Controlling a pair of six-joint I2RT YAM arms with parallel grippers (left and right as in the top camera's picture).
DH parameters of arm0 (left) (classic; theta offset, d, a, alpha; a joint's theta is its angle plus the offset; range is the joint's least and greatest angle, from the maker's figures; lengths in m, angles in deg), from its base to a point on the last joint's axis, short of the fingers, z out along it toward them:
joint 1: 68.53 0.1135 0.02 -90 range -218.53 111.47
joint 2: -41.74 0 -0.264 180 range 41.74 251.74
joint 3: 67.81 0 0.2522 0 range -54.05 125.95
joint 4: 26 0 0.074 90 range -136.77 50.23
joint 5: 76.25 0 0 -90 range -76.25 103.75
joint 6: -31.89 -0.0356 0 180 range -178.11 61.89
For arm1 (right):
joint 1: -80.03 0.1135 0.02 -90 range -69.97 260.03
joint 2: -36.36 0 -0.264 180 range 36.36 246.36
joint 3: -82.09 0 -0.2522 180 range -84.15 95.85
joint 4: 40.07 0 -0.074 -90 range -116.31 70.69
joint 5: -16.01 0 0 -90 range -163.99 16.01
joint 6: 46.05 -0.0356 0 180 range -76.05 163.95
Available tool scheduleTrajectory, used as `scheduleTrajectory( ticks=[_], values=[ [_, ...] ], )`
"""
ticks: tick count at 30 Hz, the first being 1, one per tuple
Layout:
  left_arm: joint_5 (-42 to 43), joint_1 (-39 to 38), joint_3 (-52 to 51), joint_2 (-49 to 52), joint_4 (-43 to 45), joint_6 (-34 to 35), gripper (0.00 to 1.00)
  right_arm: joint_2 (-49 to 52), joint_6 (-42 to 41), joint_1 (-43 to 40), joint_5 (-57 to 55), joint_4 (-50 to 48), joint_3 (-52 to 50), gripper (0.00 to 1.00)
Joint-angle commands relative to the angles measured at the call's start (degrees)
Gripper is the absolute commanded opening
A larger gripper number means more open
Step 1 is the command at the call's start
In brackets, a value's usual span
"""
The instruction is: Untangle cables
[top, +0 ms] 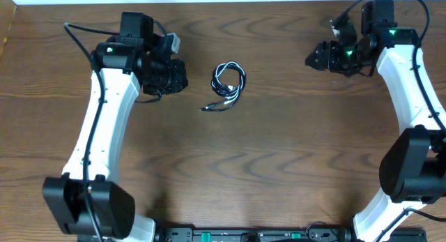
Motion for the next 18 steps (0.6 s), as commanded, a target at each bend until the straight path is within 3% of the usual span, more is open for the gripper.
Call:
scheduleTrajectory(
  ticks=[1,7,15,18],
  values=[
    [1.1,-0.9,-0.5,2.5,-0.2,2.4,0.08,-0.2,-2.9,1.1,1.0,-0.1,0.3,0.01],
    [1.1,-3.5,-0.5,6.0,0.4,2.4,0.08,-0.2,-6.3,4.2,0.9,-2.1,-1.4,0.01],
    [0.9,-6.6,-0.5,8.5,2.3,2.4,0.13,-0.1,-10.5,10.6,-0.8,-10.3,-7.1,0.12],
    [0.8,-7.3,-0.5,9.4,4.9,2.4,0.22,-0.1,-15.8,14.0,-6.7,-14.7,-10.8,0.19]
  ],
)
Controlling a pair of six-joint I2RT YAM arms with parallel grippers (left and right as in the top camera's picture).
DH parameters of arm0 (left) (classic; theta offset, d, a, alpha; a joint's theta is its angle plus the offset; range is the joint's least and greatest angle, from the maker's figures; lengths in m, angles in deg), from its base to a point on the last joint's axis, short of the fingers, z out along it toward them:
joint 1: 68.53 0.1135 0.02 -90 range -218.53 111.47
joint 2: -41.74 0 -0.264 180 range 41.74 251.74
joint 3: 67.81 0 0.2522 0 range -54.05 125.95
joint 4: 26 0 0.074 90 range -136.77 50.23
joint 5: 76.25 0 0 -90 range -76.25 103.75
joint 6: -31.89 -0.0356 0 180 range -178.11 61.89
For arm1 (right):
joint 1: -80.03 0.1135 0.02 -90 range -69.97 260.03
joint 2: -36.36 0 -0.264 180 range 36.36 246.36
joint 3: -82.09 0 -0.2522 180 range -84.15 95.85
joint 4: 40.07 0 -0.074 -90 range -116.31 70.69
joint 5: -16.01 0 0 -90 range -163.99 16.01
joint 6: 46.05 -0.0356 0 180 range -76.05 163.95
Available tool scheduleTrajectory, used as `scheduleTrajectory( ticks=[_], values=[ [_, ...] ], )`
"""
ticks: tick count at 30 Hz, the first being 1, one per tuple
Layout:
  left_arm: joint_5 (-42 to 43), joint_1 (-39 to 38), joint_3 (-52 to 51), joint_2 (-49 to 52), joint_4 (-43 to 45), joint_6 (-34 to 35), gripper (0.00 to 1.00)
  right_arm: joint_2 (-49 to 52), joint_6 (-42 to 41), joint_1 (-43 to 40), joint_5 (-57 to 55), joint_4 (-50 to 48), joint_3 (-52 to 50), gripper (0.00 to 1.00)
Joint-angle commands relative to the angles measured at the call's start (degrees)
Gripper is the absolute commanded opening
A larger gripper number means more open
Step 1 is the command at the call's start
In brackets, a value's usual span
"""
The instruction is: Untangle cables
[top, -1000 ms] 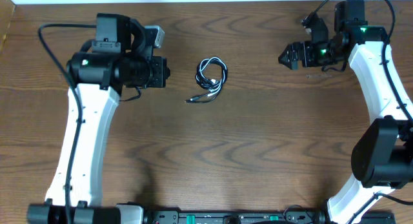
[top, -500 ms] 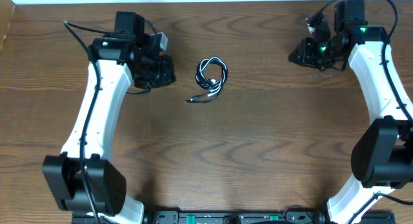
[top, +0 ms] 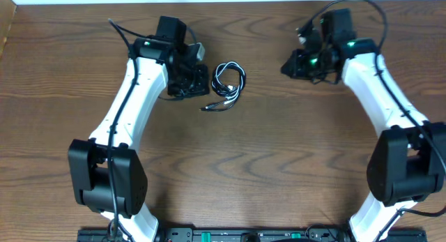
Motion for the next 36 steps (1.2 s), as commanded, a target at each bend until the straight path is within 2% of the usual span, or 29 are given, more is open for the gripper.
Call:
scheduleTrajectory(
  ticks=[1,5,7,11,16,22,36],
  values=[
    [0.7,-0.6,-0.5,1.4,2.4,0.3,0.23,-0.1,-6.8,3.5,-6.6,-3.7,-3.9,0.21],
    [0.7,-0.6,-0.5,2.8,5.4,0.3,0.34,-0.1,-8.8,6.4,-10.3,-8.9,-7.6,0.27],
    [0.7,-0.7,-0.5,3.6,6.7,0.3,0.37,-0.1,-10.2,7.7,-11.7,-11.5,-9.5,0.33],
    [0.7,-0.7,-0.5,6.4,10.6,0.3,0.38,-0.1,-14.3,10.4,-16.6,-17.8,-14.1,0.36],
    [0.7,-0.7,-0.5,11.3,14.8,0.3,0.38,0.0,-19.7,12.6,-23.0,-23.6,-19.5,0.45],
    [0.7,-0.7,-0.5,16.1,17.6,0.3,0.38,0.0,-20.3,13.4,-25.7,-27.0,-22.8,0.47],
    [0.7,-0.8,-0.5,24.3,19.2,0.3,0.38,0.0,-20.3,13.4,-25.7,-27.3,-22.8,0.50]
  ],
)
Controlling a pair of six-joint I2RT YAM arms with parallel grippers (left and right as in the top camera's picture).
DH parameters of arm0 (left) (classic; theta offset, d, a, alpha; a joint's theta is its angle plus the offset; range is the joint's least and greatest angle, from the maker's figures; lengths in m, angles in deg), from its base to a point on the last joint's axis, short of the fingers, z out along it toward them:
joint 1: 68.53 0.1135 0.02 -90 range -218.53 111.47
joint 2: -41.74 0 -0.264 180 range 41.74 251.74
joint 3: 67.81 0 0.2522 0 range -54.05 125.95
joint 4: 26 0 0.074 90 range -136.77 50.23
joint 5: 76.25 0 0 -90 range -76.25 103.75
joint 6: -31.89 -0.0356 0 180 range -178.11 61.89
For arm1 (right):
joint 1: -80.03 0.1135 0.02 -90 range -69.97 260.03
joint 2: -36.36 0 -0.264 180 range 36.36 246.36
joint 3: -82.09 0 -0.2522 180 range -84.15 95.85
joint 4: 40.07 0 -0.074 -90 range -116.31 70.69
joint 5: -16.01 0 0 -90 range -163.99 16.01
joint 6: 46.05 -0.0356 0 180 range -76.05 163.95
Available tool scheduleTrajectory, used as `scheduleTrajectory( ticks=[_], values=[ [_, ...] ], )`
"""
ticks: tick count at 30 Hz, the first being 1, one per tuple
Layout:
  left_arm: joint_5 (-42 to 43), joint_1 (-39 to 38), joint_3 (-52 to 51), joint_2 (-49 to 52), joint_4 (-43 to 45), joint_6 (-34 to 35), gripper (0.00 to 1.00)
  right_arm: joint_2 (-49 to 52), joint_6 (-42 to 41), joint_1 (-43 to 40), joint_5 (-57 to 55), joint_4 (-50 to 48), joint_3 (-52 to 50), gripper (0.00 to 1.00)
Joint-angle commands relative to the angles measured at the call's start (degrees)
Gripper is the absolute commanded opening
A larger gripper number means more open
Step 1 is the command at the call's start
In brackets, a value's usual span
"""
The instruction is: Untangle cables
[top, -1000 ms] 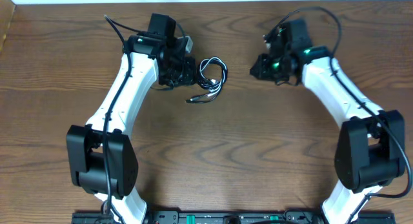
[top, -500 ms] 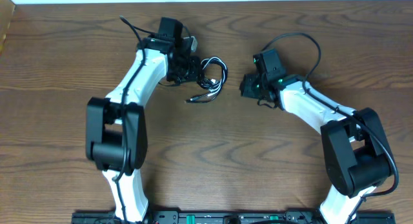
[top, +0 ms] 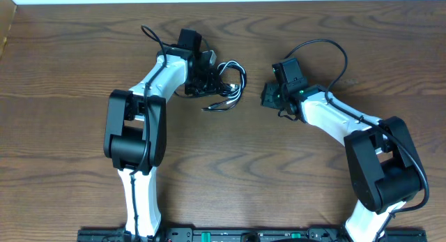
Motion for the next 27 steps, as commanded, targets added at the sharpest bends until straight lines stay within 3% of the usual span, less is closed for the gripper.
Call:
scheduleTrajectory(
  ticks=[1,7,12,15,21,27],
  values=[
    [-1.0,-0.3,-0.4,3.8,0.1,-0.1,0.37,0.0,-1.0,0.2,-0.9,-0.2,-0.3,0.50],
    [-6.5,-0.4,-0.4,3.8,-0.4,0.0,0.33,0.0,-1.0,0.2,-0.9,-0.2,-0.3,0.51],
    [-11.6,-0.4,-0.4,3.8,0.6,6.2,0.34,0.0,-1.0,0.2,-0.9,-0.3,-0.3,0.51],
    [-11.6,-0.4,-0.4,3.8,2.1,9.5,0.41,0.0,-1.0,0.2,-0.9,-0.4,-0.3,0.51],
    [-11.6,-0.4,-0.4,3.8,3.0,14.4,0.41,0.0,-1.0,0.2,-0.9,-0.4,-0.3,0.51],
    [-11.5,-0.4,-0.4,3.8,4.8,15.1,0.41,0.0,-1.0,0.2,-0.9,-0.4,-0.3,0.52]
  ],
)
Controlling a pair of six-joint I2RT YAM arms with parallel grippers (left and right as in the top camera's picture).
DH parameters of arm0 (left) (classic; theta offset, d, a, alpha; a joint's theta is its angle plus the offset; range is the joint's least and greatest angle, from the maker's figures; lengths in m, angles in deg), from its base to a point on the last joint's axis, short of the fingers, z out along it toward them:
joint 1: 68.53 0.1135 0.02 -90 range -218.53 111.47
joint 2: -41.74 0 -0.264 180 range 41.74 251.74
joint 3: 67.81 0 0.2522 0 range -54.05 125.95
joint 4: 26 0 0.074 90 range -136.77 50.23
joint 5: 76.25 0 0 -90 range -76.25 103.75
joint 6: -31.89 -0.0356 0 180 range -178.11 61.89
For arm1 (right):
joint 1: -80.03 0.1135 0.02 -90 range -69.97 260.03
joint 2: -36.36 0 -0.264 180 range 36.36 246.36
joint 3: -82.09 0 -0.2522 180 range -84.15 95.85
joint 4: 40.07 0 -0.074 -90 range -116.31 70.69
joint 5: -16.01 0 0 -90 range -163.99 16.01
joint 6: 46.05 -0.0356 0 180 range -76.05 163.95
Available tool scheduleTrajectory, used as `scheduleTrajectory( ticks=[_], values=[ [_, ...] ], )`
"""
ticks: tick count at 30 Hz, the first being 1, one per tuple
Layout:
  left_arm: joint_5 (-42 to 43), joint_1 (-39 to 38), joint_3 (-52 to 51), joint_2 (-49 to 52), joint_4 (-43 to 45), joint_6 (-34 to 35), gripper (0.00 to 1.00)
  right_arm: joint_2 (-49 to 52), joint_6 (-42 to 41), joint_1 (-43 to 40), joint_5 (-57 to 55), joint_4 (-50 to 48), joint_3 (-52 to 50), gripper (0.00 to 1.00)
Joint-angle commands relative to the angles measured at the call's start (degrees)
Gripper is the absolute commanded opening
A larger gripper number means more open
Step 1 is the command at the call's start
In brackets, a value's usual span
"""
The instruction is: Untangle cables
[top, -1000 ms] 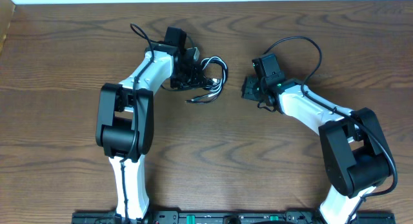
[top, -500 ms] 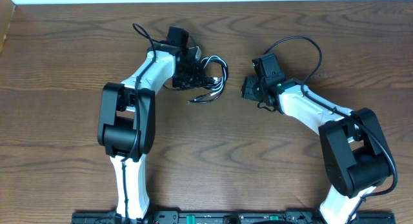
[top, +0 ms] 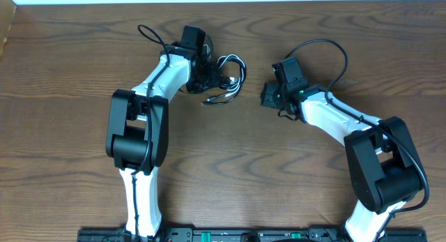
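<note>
A small tangle of black and white cables lies at the far middle of the wooden table, with its plug ends trailing toward the near left. My left gripper sits at the tangle's left edge, and its dark fingers appear shut on the strands there. Its jaws are partly hidden under the wrist. My right gripper hovers low to the right of the tangle, a short gap away and touching nothing. Whether its fingers are open does not show from above.
The brown wooden table runs to a pale wall strip at the far edge. The left arm's own black lead loops behind its wrist. The right arm's lead arches over its forearm.
My left gripper has shifted slightly toward the far edge, and the tangle has moved with it. The loop now sits higher and the plug ends have been drawn up. The right arm has not moved.
Both grippers began far apart, the left one left of the tangle and the right one at the far right corner. Each then stood closer to the cables. Later the left gripper reached the tangle's left edge and the right stopped beside it. Now the tangle has shifted with the left gripper.
</note>
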Motion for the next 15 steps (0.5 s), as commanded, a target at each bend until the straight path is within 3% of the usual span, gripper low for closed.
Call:
scheduleTrajectory(
  ticks=[1,3,8,11,12,13,14,15],
  values=[
    [-4.7,0.5,-1.4,3.5,0.9,2.5,0.42,0.0,-0.8,0.2,-0.9,-0.2,-0.3,0.52],
    [-4.7,0.5,-1.4,3.5,1.5,4.6,0.50,0.0,-0.8,0.2,-0.9,-0.2,-0.3,0.52],
    [-4.6,0.5,-1.4,3.5,2.4,10.5,0.55,0.0,-0.8,0.2,-0.9,-0.2,-0.3,0.52],
    [-4.5,0.5,-1.4,3.5,3.7,11.9,0.73,0.0,-0.8,0.2,-0.9,-0.2,-0.3,0.52],
    [-4.5,0.5,-1.4,3.5,4.0,11.9,0.74,0.0,-0.8,0.2,-0.9,-0.2,-0.3,0.52],
    [-4.5,0.5,-1.4,3.5,4.1,11.9,0.74,0.0,-0.8,0.2,-0.9,-0.2,-0.3,0.52],
    [-4.5,0.4,-1.4,3.5,4.0,11.9,0.58,0.0,-0.8,0.2,-0.9,-0.2,-0.3,0.52],
    [-4.5,0.3,-1.4,3.5,4.0,11.8,0.50,0.0,-0.8,0.2,-0.9,-0.2,-0.3,0.52]
  ],
)
